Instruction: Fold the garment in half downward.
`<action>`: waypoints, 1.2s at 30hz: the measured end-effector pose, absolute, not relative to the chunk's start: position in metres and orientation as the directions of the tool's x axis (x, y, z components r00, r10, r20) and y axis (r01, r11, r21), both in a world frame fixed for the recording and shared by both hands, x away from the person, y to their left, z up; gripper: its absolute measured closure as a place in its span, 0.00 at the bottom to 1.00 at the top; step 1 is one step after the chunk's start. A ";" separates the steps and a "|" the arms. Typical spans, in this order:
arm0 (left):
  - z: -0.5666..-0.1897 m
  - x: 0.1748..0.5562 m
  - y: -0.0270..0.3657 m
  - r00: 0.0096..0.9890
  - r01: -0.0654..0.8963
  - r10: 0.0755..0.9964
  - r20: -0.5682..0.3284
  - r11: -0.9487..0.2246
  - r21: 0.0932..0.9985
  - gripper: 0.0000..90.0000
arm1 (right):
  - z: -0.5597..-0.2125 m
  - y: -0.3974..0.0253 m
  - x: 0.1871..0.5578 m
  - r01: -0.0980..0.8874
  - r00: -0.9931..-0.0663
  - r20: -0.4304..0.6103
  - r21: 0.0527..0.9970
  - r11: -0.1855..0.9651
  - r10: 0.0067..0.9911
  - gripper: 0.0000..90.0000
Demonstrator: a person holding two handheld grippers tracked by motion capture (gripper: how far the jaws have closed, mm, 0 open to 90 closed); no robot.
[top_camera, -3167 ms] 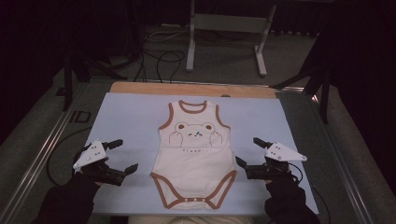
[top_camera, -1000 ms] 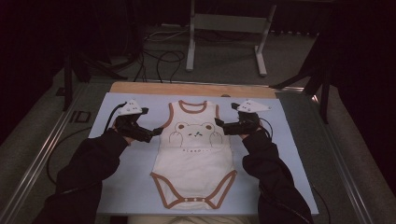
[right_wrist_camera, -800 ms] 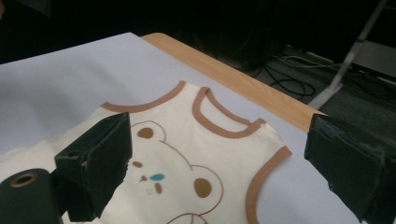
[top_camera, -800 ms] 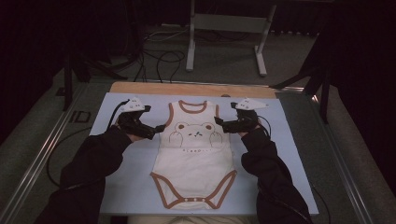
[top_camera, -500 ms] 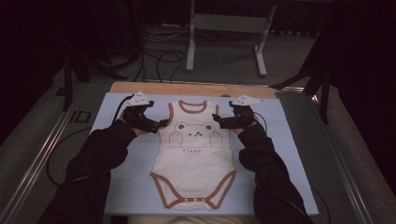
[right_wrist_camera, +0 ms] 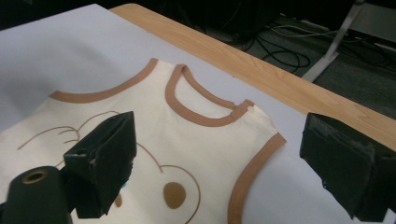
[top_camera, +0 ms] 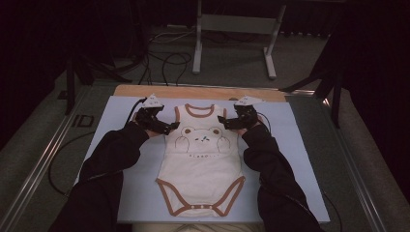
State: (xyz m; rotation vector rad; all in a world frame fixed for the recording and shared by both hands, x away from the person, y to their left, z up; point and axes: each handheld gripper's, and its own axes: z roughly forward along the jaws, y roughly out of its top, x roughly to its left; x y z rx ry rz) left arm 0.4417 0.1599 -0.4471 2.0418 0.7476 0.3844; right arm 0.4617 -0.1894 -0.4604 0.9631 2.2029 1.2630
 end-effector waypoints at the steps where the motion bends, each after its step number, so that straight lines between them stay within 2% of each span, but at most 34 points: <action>1: -0.450 0.446 0.159 0.760 0.368 0.649 -0.023 -0.400 0.840 0.01 | -0.461 -0.188 0.463 0.361 -0.668 -0.022 0.865 0.349 0.744 0.13; 11: -0.458 0.462 0.151 0.752 0.385 0.659 -0.015 -0.421 0.821 0.02 | -0.469 -0.181 0.480 0.377 -0.667 -0.014 0.856 0.353 0.745 0.15; 27: -0.469 0.487 0.143 0.720 0.408 0.693 -0.038 -0.377 0.831 0.14 | -0.491 -0.182 0.506 0.443 -0.632 0.013 0.826 0.348 0.775 0.22; 36: -0.493 0.504 0.144 0.669 0.479 0.741 -0.056 -0.372 0.796 0.20 | -0.500 -0.186 0.519 0.479 -0.621 0.022 0.802 0.358 0.783 0.29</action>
